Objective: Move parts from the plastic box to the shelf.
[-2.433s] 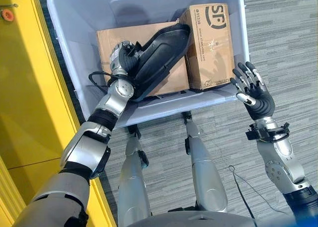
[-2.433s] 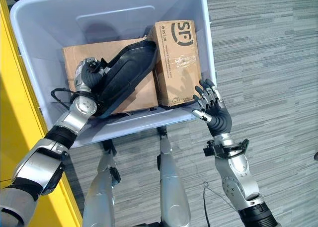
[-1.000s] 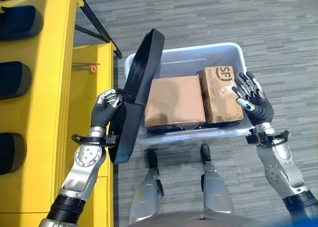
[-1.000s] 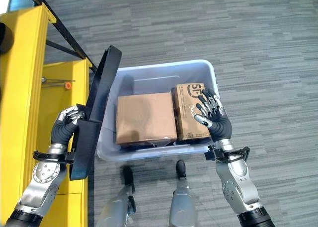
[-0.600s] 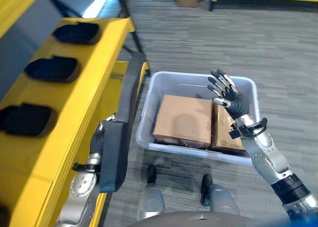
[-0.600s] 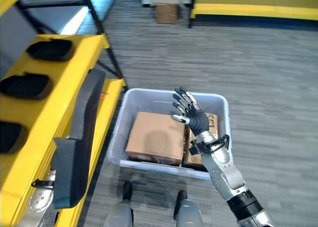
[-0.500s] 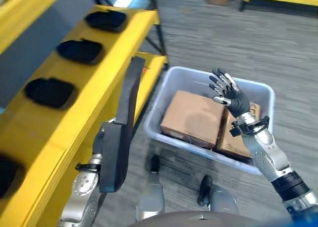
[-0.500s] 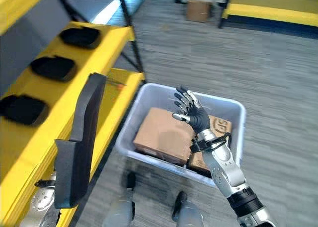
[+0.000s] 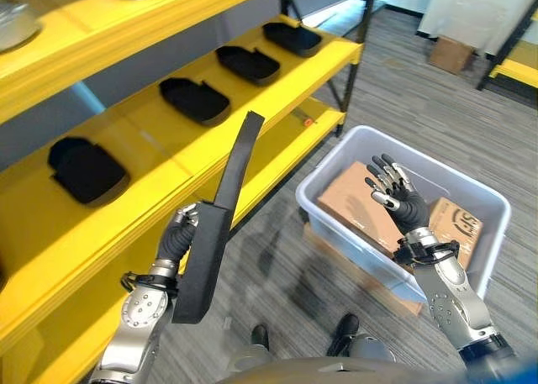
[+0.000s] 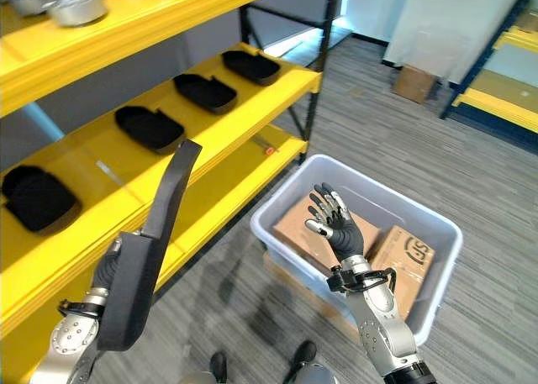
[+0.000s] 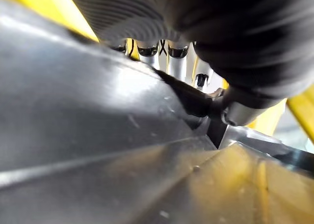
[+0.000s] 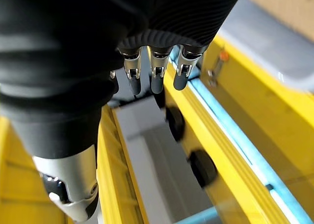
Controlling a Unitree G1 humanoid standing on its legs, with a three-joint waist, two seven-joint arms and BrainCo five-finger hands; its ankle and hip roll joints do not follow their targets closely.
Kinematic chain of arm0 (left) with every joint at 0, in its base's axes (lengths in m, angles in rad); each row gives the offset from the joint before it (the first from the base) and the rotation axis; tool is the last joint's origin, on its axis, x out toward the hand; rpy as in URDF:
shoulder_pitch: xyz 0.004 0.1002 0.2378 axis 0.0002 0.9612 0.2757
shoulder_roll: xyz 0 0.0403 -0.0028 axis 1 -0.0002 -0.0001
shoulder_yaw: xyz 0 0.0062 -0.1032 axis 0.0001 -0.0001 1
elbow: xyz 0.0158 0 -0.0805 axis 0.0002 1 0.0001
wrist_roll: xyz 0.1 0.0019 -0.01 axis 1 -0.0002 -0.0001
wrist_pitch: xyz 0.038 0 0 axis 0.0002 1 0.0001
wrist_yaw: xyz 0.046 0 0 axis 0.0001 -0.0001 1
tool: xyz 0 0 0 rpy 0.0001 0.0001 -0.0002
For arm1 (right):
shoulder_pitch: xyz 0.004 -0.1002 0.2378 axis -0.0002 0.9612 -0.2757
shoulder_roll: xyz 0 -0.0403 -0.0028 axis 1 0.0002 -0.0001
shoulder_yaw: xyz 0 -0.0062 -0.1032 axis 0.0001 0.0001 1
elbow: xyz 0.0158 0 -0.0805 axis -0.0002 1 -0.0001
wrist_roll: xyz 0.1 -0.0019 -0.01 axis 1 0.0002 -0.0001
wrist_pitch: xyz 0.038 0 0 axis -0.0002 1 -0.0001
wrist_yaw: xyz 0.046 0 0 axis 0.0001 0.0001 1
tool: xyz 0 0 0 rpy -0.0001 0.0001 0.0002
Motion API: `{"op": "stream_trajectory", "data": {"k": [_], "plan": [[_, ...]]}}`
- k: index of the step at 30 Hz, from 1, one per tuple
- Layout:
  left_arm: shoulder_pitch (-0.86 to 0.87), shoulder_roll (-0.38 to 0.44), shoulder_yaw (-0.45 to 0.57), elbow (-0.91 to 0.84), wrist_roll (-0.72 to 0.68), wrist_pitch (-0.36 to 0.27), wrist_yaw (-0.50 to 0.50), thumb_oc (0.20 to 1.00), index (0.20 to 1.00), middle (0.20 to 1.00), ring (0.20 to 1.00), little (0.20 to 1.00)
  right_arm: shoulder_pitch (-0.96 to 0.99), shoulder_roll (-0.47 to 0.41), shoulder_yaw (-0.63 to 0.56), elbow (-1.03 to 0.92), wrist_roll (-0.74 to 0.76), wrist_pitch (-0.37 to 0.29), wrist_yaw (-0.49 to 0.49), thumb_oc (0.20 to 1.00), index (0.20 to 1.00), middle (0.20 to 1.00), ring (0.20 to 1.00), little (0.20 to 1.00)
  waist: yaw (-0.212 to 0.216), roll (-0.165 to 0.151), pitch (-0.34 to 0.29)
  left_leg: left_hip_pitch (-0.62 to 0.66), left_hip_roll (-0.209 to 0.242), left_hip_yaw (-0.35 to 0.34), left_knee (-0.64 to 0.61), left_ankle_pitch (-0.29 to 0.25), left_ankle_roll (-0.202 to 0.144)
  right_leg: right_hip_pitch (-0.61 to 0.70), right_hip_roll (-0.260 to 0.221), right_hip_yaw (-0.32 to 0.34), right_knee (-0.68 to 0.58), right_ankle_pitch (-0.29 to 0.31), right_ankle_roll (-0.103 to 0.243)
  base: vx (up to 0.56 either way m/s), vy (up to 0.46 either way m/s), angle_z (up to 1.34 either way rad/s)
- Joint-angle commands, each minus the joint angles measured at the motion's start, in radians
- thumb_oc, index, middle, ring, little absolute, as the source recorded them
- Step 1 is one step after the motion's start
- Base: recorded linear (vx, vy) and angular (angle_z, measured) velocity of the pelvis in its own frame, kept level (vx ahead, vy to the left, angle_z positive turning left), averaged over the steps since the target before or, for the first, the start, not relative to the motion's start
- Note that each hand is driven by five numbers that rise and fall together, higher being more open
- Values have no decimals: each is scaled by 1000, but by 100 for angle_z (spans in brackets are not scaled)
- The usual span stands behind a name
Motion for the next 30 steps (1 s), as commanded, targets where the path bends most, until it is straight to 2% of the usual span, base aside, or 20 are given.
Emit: {"op": "stream_trajectory", "data": {"k": [1,7,8,10,17,19,21,22,23,24,25,26,27,30], "plan": [[-38,31,139,-122,118,-97,82,200,200,200,200,200,-94,7,30,-24,-3,-32,4,1000,1000,1000,1000,1000,15,-15,5,86,4,-40,-11,-13,-31,111,-79,2,-88,150,111,-13,189,31],[-7,57,233,-156,268,-109,150,200,200,200,200,200,-115,33,51,-12,-6,-18,8,1000,1000,1000,1000,1000,66,-49,-9,76,-46,-70,-8,-33,-5,142,-126,-29,-125,215,153,5,107,35],[-5,57,234,-158,269,-108,151,200,200,200,200,200,-116,34,52,-11,-6,-18,8,1000,1000,1000,1000,1000,64,-50,-9,75,-48,-71,-8,-33,-4,144,-128,-30,-126,216,155,14,181,34],[-7,77,287,-157,337,-112,201,200,200,200,200,200,-135,52,70,-4,-8,-15,9,1000,1000,1000,1000,1000,96,-68,-14,60,-89,-93,-1,-47,14,149,-164,-38,-148,268,180,9,195,32],[-28,110,312,-148,408,-106,256,200,200,200,200,200,-136,72,75,0,-8,-21,-5,1000,1000,1000,1000,1000,114,-75,-14,34,-135,-117,38,-70,39,154,-209,-25,-136,303,193,17,156,13],[-38,128,307,-140,436,-104,269,200,200,200,200,200,-128,81,84,5,-9,-20,-4,1000,1000,1000,1000,1000,109,-68,-18,43,-146,-135,34,-71,53,150,-215,15,-103,296,187,49,189,13],[-50,137,299,-127,439,-100,273,200,200,200,200,200,-128,85,92,6,-8,-20,-5,1000,1000,1000,1000,1000,101,-61,-14,56,-147,-144,25,-68,63,131,-203,82,-55,275,175,36,159,31],[-60,141,289,-117,440,-100,275,200,200,200,200,200,-123,82,93,2,-7,-18,-5,1000,1000,1000,1000,1000,85,-56,-15,59,-151,-161,20,-59,70,110,-183,150,-33,262,159,61,189,33],[-74,142,271,-95,433,-102,281,200,200,200,200,200,-118,75,99,-7,-3,-16,-1,1000,1000,1000,1000,1000,53,-40,-9,75,-148,-199,15,-55,79,67,-95,323,-9,211,129,62,185,29],[-70,138,262,-87,427,-103,275,200,200,200,200,200,-107,71,96,-13,0,-12,4,1000,1000,1000,1000,1000,44,-34,-6,81,-145,-205,10,-50,84,48,-44,371,12,170,112,46,125,51],[-70,138,262,-86,427,-103,275,200,200,200,200,200,-107,71,96,-14,0,-12,4,1000,1000,1000,1000,1000,45,-35,-7,78,-146,-204,9,-46,83,44,-44,373,13,173,110,29,99,63],[-60,137,258,-88,424,-101,258,200,200,200,200,200,-90,61,91,-19,6,-4,19,1000,1000,1000,1000,1000,26,-32,-1,87,-144,-217,7,-39,93,26,53,417,48,95,79,6,48,71],[-60,136,258,-88,424,-101,258,200,200,200,200,200,-90,61,90,-19,6,-4,20,1000,1000,1000,1000,1000,26,-32,-1,84,-144,-217,7,-35,92,23,52,416,49,98,77,16,63,42],[-59,136,249,-73,426,-93,243,200,200,200,200,200,-69,49,94,-17,31,-2,43,1000,1000,1000,1000,1000,-10,-55,-12,77,-166,-243,13,-25,100,12,233,483,57,25,36,32,26,34]]}}
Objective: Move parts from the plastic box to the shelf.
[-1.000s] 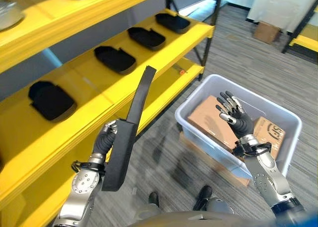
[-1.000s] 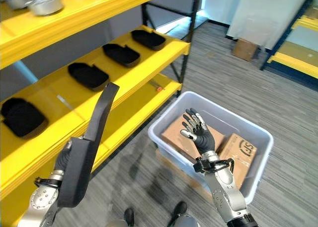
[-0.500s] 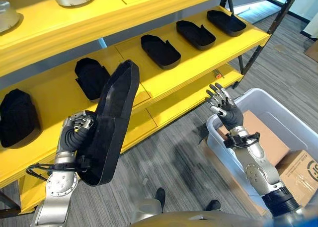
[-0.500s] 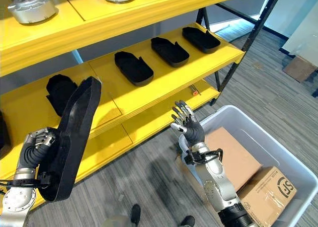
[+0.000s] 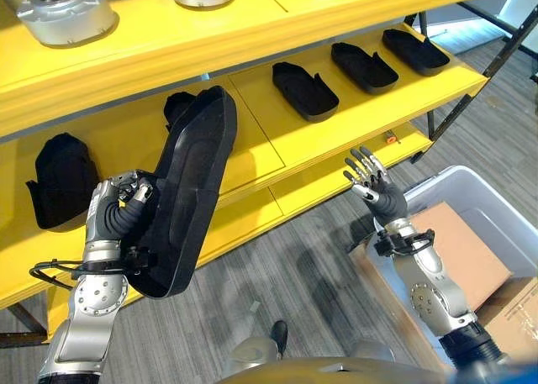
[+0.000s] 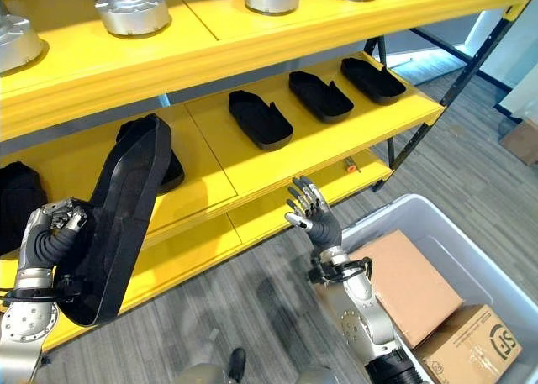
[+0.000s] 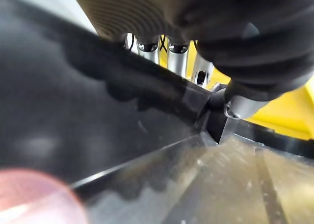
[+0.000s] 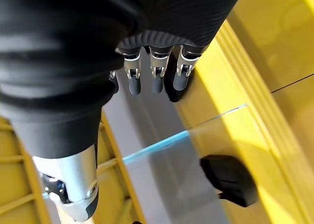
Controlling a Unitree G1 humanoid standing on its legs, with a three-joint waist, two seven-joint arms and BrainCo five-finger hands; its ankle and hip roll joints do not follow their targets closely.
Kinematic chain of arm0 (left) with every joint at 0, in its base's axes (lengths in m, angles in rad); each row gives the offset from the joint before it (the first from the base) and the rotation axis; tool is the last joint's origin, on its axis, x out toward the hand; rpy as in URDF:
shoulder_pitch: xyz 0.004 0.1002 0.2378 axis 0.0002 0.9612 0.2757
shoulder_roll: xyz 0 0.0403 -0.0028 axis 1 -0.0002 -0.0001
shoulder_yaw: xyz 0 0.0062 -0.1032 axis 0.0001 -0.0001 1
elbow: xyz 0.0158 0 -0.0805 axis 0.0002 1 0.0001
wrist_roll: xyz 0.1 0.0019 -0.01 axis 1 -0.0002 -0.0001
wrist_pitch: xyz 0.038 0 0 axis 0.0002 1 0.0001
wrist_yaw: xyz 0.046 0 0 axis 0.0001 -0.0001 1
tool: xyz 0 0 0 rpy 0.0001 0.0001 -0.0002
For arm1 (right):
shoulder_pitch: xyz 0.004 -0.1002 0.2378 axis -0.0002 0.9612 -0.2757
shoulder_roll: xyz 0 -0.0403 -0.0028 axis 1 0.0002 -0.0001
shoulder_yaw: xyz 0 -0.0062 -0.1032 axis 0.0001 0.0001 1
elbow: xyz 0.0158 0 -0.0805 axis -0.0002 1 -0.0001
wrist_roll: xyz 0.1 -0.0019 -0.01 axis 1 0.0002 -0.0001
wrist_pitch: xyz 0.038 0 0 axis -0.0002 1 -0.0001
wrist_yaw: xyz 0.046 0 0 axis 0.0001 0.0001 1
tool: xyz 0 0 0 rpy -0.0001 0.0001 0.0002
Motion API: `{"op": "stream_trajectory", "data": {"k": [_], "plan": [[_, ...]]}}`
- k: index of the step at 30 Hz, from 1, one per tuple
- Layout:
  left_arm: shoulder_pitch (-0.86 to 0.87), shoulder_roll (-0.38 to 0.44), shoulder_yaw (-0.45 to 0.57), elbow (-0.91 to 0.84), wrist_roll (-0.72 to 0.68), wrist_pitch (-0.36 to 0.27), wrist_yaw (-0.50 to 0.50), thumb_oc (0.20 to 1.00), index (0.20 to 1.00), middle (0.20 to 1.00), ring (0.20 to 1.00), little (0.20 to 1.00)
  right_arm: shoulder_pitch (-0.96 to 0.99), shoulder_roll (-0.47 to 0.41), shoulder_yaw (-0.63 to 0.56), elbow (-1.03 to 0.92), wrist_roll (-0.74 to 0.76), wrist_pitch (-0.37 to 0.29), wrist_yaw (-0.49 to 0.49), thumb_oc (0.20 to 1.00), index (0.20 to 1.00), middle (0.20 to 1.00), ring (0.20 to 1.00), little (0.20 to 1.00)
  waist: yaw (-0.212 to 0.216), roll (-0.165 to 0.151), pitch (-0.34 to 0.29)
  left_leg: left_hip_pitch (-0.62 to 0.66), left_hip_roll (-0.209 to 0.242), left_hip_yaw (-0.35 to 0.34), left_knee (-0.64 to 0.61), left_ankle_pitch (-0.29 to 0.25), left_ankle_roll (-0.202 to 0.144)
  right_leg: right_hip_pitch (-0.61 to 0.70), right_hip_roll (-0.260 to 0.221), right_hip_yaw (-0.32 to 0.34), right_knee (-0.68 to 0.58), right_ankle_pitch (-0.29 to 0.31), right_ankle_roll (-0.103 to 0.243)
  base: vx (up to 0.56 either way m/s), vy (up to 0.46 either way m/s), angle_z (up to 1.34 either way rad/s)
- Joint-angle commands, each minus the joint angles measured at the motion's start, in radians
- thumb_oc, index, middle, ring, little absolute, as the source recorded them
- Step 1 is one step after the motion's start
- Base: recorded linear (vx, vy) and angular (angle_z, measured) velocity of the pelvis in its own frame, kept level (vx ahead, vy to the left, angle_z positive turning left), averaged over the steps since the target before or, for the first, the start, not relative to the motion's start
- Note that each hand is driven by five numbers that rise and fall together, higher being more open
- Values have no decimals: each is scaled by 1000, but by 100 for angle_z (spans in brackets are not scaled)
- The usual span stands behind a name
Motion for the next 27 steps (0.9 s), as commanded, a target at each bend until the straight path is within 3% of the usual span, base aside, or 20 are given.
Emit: {"op": "stream_trajectory", "data": {"k": [1,3,4,7,10,13,16,17,18,19,20,24,26,27], "plan": [[-10,52,46,-83,-4,-54,12,200,200,200,200,200,-42,-12,26,-23,35,-37,38,1000,1000,1000,1000,1000,-12,-42,-67,5,-65,17,-15,-16,-23,94,118,67,-170,95,14,10,-5,46],[-30,49,33,-66,-2,-56,18,200,200,200,200,200,-52,-14,45,-19,54,-43,49,1000,1000,1000,1000,1000,-27,-58,-74,-16,-83,-7,4,-4,-29,100,186,161,-234,114,-9,-23,-52,41],[-37,47,24,-57,-7,-58,17,200,200,200,200,200,-50,-18,48,-22,61,-45,50,1000,1000,1000,1000,1000,-29,-62,-74,-27,-89,-18,15,-2,-32,109,193,194,-258,120,-14,-31,-86,49],[12,7,35,-84,-17,-67,5,200,200,200,200,200,-47,-20,37,-26,57,-43,50,1000,1000,1000,1000,1000,1,-70,-103,-26,-81,-8,-21,18,-37,175,173,188,-376,161,-3,-9,-139,13],[30,-5,36,-91,-35,-68,-12,200,200,200,200,200,-42,-16,34,-22,62,-43,47,1000,1000,1000,1000,1000,5,-68,-116,-32,-83,0,-1,5,-39,194,170,179,-390,158,-8,24,-71,2],[33,-29,13,-91,-71,-70,-38,200,200,200,200,200,-34,-27,14,-32,63,-47,41,1000,1000,1000,1000,1000,-1,-67,-90,-73,-108,-6,144,-42,-63,210,153,144,-382,148,-26,3,-50,18],[24,-33,1,-94,-76,-71,-42,200,200,200,200,200,-22,-39,-1,-38,68,-56,39,1000,1000,1000,1000,1000,-16,-63,-67,-95,-104,-13,227,-77,-88,211,148,117,-357,134,-36,-17,5,68],[18,-33,-7,-96,-82,-70,-46,200,200,200,200,200,-18,-45,-6,-37,70,-59,35,1000,1000,1000,1000,1000,-27,-64,-54,-98,-50,16,263,-103,-98,215,135,106,-329,118,-37,-12,41,77],[17,-34,-7,-96,-82,-70,-47,200,200,200,200,200,-18,-46,-6,-37,70,-59,34,1000,1000,1000,1000,1000,-26,-63,-52,-98,-49,16,266,-106,-99,215,137,106,-326,116,-37,-12,84,74],[15,-33,-9,-96,-82,-72,-45,200,200,200,200,200,-19,-50,-5,-35,71,-59,34,1000,1000,1000,1000,1000,-29,-66,-48,-97,-18,19,264,-105,-101,212,131,106,-311,110,-35,-90,193,74],[-2,-29,-7,-97,-89,-74,-31,200,200,200,200,200,-25,-53,-7,-31,76,-64,24,1000,1000,1000,1000,1000,-42,-69,-48,-87,144,23,206,-26,-122,180,96,95,-265,85,-25,-125,261,42],[-41,-18,-21,-86,-103,-68,-10,200,200,200,200,200,-34,-49,-9,-15,79,-81,0,1000,1000,1000,1000,1000,-61,-32,-53,-82,365,15,66,187,-187,117,68,61,-169,26,-11,-59,259,30],[-54,-13,-28,-86,-109,-66,-5,200,200,200,200,200,-44,-50,-8,-9,75,-88,-12,1000,1000,1000,1000,1000,-62,-11,-50,-74,429,38,14,257,-214,92,44,38,-110,5,5,9,342,41],[-58,-10,-32,-86,-106,-68,-4,200,200,200,200,200,-41,-47,-14,-5,74,-96,-18,1000,1000,1000,1000,1000,-69,10,-52,-53,457,84,-46,255,-244,81,26,19,-66,-18,25,47,329,41]]}}
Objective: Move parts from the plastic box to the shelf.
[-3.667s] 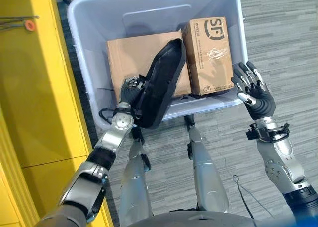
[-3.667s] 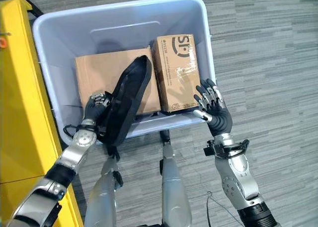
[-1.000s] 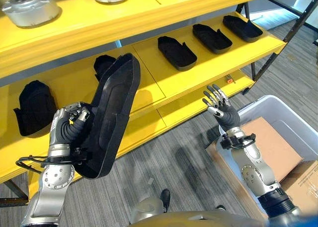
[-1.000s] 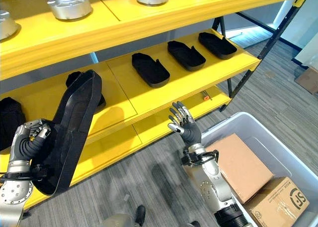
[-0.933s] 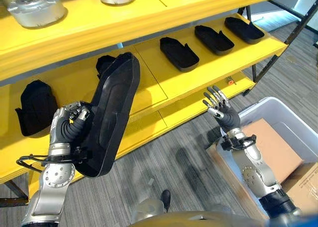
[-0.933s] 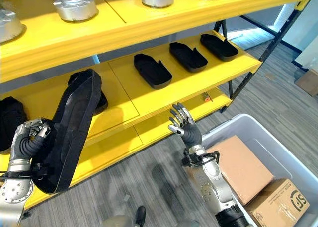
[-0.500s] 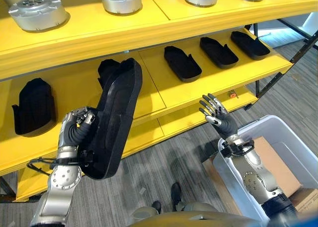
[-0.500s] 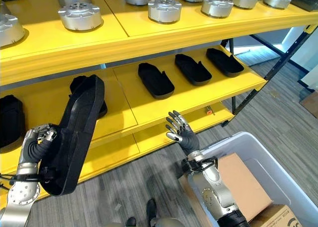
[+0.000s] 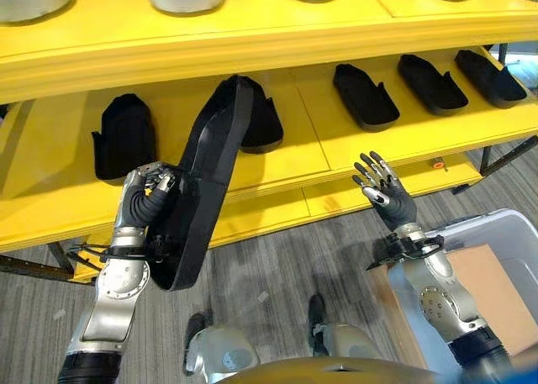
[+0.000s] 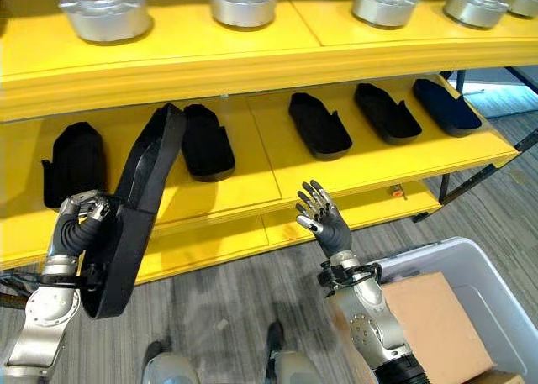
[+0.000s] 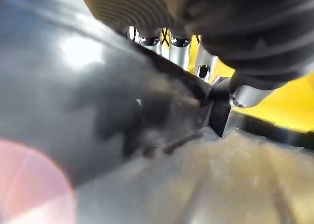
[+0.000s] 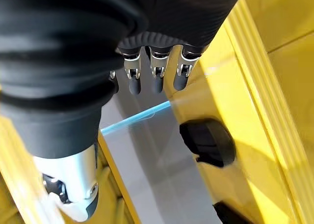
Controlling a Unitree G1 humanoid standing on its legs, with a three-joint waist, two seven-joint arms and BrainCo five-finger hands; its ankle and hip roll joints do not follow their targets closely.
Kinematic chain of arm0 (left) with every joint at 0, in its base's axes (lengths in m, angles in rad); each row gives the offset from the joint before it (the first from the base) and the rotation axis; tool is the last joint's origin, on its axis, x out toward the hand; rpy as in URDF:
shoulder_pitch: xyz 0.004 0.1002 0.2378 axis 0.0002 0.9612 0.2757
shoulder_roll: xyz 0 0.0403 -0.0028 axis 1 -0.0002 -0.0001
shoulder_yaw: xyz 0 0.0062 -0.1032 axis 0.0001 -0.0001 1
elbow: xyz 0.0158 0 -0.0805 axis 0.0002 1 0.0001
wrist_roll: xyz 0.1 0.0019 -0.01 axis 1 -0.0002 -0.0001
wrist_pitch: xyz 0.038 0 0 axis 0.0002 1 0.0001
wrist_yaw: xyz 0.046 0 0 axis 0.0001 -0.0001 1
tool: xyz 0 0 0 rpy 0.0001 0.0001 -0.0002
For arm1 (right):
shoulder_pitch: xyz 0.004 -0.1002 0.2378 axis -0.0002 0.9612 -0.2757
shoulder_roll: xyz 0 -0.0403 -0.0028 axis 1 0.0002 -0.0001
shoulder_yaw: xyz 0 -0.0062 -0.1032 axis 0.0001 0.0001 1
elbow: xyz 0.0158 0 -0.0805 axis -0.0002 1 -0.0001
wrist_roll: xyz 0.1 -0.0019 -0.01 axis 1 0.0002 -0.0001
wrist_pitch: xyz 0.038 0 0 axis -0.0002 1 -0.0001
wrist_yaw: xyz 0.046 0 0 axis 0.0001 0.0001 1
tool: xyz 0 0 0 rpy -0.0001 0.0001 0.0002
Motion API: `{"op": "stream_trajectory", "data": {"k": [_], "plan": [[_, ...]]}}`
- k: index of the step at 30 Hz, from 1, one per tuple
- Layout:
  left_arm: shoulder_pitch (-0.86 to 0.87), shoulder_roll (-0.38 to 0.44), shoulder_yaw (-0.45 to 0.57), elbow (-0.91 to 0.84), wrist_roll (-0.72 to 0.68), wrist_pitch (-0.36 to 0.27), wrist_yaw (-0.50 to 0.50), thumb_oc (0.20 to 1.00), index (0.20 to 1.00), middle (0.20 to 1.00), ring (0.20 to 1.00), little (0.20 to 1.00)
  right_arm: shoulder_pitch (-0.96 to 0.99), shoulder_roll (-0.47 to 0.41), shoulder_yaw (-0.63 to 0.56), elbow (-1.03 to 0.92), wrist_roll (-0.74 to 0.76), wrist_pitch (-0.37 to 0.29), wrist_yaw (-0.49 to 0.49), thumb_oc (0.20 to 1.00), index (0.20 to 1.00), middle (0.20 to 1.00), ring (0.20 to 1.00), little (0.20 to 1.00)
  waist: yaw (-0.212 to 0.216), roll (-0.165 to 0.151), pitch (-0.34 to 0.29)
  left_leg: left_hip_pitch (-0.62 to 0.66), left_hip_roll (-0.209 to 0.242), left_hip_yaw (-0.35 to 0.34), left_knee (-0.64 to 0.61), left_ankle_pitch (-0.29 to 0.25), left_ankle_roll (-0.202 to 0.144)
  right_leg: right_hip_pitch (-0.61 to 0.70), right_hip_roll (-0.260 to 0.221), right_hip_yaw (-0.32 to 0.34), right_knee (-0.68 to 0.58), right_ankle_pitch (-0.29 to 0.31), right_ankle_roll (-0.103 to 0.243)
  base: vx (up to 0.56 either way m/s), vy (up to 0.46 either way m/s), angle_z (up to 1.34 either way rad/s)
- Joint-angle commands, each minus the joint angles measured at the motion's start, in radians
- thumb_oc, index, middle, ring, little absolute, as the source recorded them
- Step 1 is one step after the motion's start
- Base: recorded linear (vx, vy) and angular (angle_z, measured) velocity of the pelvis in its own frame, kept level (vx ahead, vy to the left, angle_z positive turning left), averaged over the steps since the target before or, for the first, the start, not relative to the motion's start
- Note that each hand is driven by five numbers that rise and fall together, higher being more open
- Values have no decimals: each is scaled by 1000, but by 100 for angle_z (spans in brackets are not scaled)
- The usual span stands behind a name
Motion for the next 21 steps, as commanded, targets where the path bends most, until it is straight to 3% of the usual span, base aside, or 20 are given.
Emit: {"op": "stream_trajectory", "data": {"k": [1,2,3,4,7,13,20,21], "plan": [[58,36,64,-82,-46,-49,44,200,200,200,200,200,-30,-4,19,-7,19,-79,-8,1000,1000,1000,1000,1000,18,29,-92,134,-8,68,-244,270,-26,-19,17,61,170,-81,73,66,315,35],[58,40,62,-84,-42,-50,43,200,200,200,200,200,-29,1,18,-7,16,-80,-12,1000,1000,1000,1000,1000,24,33,-95,144,-14,61,-253,254,-30,-13,11,63,162,-79,79,96,302,37],[55,45,60,-77,-37,-49,41,200,200,200,200,200,-20,12,14,-10,10,-81,-11,1000,1000,1000,1000,1000,31,31,-98,146,-45,63,-245,204,-28,10,-21,59,138,-60,100,76,240,37],[55,46,59,-77,-36,-49,41,200,200,200,200,200,-19,13,13,-10,10,-81,-11,1000,1000,1000,1000,1000,30,29,-96,145,-49,61,-241,201,-26,16,-24,58,132,-58,102,96,309,31],[41,63,48,-80,-24,-52,40,200,200,200,200,200,9,20,-6,-14,-1,-78,-18,1000,1000,1000,1000,1000,43,5,-88,116,-122,62,-167,117,-15,79,-99,52,57,-8,142,57,261,45],[13,94,30,-69,-14,-54,47,200,200,200,200,200,24,32,-15,-17,-11,-72,-15,1000,1000,1000,1000,1000,54,-38,-87,44,-225,57,-49,35,2,126,-183,29,-22,46,172,13,178,32],[-3,109,27,-73,-8,-56,63,200,200,200,200,200,-3,43,4,-16,-16,-64,-13,1000,1000,1000,1000,1000,73,-89,-95,-42,-315,53,74,-40,32,144,-255,12,-66,121,199,37,190,9],[-9,118,22,-71,5,-55,68,200,200,200,200,200,-7,50,8,-18,-13,-64,-15,1000,1000,1000,1000,1000,77,-102,-93,-68,-353,60,137,-91,62,141,-292,24,-68,188,204,39,255,16]]}}
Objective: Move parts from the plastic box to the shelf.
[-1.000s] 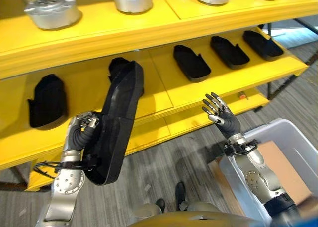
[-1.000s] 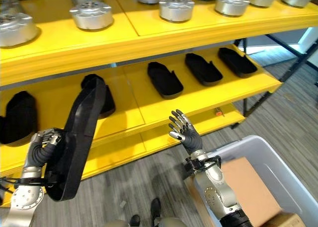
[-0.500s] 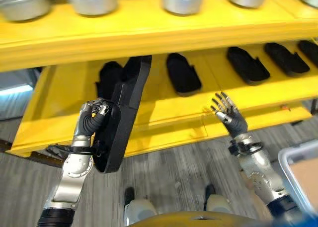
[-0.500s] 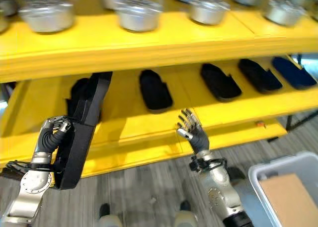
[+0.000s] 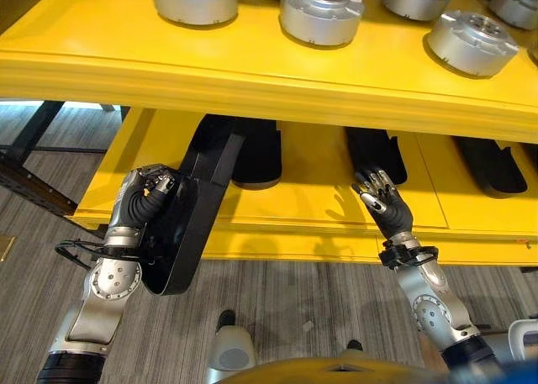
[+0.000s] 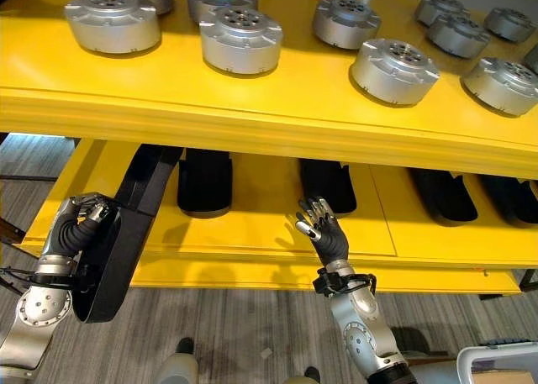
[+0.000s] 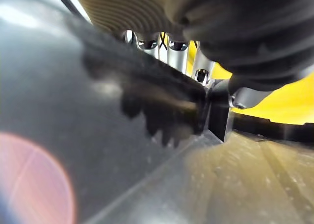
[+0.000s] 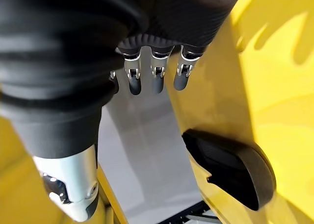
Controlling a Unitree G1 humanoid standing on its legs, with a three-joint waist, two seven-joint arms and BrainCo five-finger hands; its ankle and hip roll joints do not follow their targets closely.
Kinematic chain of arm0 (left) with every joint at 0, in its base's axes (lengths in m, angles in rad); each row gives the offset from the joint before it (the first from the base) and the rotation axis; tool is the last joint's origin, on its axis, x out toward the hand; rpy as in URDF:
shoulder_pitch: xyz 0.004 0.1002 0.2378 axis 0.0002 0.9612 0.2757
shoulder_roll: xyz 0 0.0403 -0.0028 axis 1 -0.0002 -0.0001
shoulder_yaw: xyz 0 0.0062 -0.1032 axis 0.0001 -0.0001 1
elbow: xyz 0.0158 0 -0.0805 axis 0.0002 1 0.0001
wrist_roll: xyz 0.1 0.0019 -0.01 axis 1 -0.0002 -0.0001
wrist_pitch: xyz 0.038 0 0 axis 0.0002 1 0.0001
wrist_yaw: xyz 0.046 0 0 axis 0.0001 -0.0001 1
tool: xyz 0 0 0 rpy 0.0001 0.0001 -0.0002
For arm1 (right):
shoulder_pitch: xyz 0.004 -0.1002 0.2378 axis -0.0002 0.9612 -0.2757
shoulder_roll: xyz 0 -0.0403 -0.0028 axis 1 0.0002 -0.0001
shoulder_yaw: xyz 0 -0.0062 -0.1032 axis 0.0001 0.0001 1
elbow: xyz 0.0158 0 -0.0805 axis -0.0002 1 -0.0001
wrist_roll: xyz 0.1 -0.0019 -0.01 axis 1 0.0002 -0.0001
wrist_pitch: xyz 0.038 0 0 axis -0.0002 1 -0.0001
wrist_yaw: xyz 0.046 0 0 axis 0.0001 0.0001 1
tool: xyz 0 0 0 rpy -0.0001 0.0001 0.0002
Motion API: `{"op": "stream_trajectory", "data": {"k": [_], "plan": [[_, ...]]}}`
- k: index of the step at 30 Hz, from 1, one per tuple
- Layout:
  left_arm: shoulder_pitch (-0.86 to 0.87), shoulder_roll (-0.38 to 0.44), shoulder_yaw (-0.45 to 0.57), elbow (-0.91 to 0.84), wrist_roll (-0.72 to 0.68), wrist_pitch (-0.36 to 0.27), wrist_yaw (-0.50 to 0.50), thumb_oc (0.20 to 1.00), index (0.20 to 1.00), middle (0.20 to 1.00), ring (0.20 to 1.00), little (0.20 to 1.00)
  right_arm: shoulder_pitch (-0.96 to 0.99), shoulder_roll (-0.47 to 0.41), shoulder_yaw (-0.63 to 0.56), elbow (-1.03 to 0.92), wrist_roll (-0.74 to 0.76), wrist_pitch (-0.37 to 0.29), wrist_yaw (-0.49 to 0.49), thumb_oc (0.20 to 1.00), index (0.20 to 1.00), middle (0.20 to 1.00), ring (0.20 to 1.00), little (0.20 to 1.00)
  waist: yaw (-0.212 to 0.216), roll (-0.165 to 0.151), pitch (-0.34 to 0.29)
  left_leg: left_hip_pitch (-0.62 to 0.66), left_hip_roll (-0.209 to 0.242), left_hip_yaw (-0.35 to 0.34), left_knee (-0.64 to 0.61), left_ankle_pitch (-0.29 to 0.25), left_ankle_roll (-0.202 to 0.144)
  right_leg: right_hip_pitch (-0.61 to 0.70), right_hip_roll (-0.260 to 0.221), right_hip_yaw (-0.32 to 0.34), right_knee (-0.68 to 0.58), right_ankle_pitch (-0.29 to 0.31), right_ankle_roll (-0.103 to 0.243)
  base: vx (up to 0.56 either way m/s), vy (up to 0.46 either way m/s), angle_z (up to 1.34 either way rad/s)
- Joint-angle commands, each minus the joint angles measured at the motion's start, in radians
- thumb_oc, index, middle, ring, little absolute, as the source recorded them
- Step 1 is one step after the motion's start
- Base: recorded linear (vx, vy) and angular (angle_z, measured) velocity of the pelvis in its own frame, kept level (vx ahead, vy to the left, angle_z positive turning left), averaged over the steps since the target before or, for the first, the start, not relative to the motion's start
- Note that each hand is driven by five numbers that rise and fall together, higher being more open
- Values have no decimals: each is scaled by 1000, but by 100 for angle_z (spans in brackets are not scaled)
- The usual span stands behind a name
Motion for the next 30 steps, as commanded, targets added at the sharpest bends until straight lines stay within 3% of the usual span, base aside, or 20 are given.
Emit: {"op": "stream_trajectory", "data": {"k": [1,2,5,6,7,8,12,13,16,22,25,26,28,29,30], "plan": [[-32,4,40,-67,4,-57,57,200,200,200,200,200,-20,-8,0,-50,-2,-51,10,1000,1000,1000,1000,1000,-15,19,-48,27,-17,15,-5,10,36,-37,-11,47,53,87,95,37,327,20],[-36,10,41,-63,12,-57,65,200,200,200,200,200,-20,-1,3,-51,-3,-52,8,1000,1000,1000,1000,1000,-21,19,-47,27,-37,30,7,-11,57,-51,-30,64,57,150,92,3,208,13],[-47,15,39,-57,21,-64,82,200,200,200,200,200,-32,9,15,-49,-8,-55,3,1000,1000,1000,1000,1000,-23,24,-48,47,-57,63,-19,-17,86,-93,-54,84,55,266,86,-25,318,-25],[-59,14,42,-42,19,-63,99,200,200,200,200,200,-65,22,33,-38,-10,-57,-1,1000,1000,1000,1000,1000,-6,47,-39,92,-55,114,-82,-1,106,-139,-43,-30,95,233,75,-54,371,-84],[-60,14,42,-42,19,-63,100,200,200,200,200,200,-66,21,34,-38,-10,-58,-1,1000,1000,1000,1000,1000,-7,48,-37,97,-54,113,-87,0,105,-138,-42,-31,99,229,74,-68,594,-115],[-45,9,51,-42,16,-59,104,200,200,200,200,200,-86,16,43,-33,-4,-57,4,1000,1000,1000,1000,1000,-12,69,-28,151,-58,140,-169,31,131,-172,86,-79,204,81,32,-7,325,-84],[-35,10,59,-31,6,-51,100,200,200,200,200,200,-101,11,68,-30,3,-56,29,1000,1000,1000,1000,1000,-30,64,-37,207,-65,146,-265,82,136,-190,294,-16,271,-88,-12,11,147,-48],[-39,8,55,-29,8,-49,99,200,200,200,200,200,-104,9,73,-30,4,-56,32,1000,1000,1000,1000,1000,-30,58,-41,203,-71,145,-271,93,135,-189,320,-3,256,-98,-21,0,0,0],[-19,-25,45,-25,9,-53,80,200,200,200,200,200,-85,-8,74,-55,6,-55,36,1000,1000,1000,1000,1000,-35,45,-63,220,-78,159,-288,94,128,-128,327,47,141,-97,-41,45,-110,4],[35,-73,42,-38,-12,-47,39,200,200,200,200,200,-27,-36,21,-78,1,-48,43,1000,1000,1000,1000,1000,-43,56,-95,243,-47,168,-274,96,101,-55,348,29,56,-102,-65,45,-176,-7],[27,-91,27,-40,-28,-49,21,200,200,200,200,200,-17,-54,0,-89,8,-52,46,1000,1000,1000,1000,1000,-48,61,-71,191,-42,136,-162,82,78,-44,350,1,66,-117,-88,-72,-139,41],[21,-96,22,-37,-37,-49,19,200,200,200,200,200,-20,-64,1,-88,6,-51,50,1000,1000,1000,1000,1000,-41,62,-53,166,-59,91,-101,71,68,-46,351,6,77,-119,-99,-71,-66,53],[17,-99,20,-33,-42,-49,18,200,200,200,200,200,-23,-68,2,-87,6,-51,50,1000,1000,1000,1000,1000,-39,65,-48,156,-58,63,-83,65,63,-48,353,10,86,-124,-101,-45,-16,30],[14,-103,20,-30,-47,-48,17,200,200,200,200,200,-26,-70,2,-83,6,-50,49,1000,1000,1000,1000,1000,-40,66,-45,152,-42,51,-79,67,56,-48,350,14,92,-125,-101,-36,64,9],[12,-111,23,-26,-53,-47,23,200,200,200,200,200,-29,-71,5,-75,12,-46,49,1000,1000,1000,1000,1000,-42,65,-43,158,20,31,-90,85,44,-51,340,22,111,-129,-97,-27,93,-6]]}}
